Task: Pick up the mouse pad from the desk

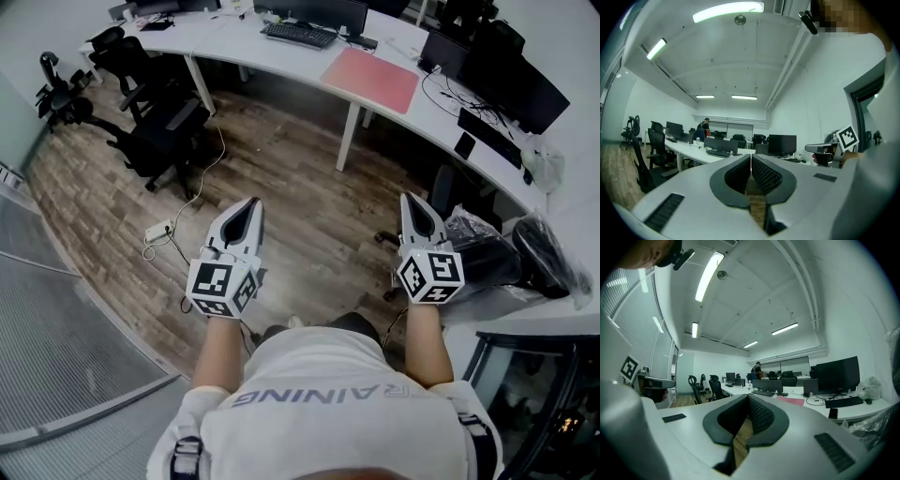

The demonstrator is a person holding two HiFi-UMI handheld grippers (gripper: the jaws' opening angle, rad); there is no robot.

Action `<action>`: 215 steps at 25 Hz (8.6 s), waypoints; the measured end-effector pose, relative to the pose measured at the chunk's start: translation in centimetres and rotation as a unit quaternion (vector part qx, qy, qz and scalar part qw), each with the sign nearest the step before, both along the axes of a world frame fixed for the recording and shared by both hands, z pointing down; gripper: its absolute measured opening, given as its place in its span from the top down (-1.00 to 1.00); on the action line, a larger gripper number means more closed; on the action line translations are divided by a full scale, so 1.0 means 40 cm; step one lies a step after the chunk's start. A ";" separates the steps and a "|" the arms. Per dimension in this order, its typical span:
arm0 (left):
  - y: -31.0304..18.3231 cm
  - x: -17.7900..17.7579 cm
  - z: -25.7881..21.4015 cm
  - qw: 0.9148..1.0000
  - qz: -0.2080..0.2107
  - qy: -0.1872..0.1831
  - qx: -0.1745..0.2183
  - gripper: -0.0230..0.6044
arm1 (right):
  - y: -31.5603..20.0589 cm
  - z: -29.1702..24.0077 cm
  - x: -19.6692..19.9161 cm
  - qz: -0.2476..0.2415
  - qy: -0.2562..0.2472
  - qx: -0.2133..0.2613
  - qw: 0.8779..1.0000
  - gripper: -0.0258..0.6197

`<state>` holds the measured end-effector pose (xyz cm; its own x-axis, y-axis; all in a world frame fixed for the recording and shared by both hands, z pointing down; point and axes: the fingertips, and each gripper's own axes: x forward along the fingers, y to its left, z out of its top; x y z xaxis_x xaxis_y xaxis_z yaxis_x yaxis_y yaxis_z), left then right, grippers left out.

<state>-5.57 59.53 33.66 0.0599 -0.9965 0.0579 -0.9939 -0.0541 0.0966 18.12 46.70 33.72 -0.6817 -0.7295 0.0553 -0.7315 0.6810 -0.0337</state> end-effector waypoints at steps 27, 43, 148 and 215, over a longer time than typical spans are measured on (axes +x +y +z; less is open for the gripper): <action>-0.489 -0.147 -0.038 1.000 -0.031 -0.002 0.005 0.81 | -0.543 0.002 -0.176 -0.043 0.000 -0.014 0.999 0.85; -0.947 -0.066 -0.022 1.000 0.014 -0.019 -0.009 0.81 | -0.910 0.105 -0.110 -0.017 -0.016 -0.061 0.998 0.85; -2.461 -0.360 0.931 0.885 0.155 -0.073 -0.433 -0.11 | -2.101 0.884 -0.111 0.209 0.196 -0.344 0.894 -0.15; -2.410 -0.339 1.055 0.845 0.135 -0.061 -0.513 0.30 | -2.094 1.048 -0.119 0.231 0.171 -0.409 0.866 0.41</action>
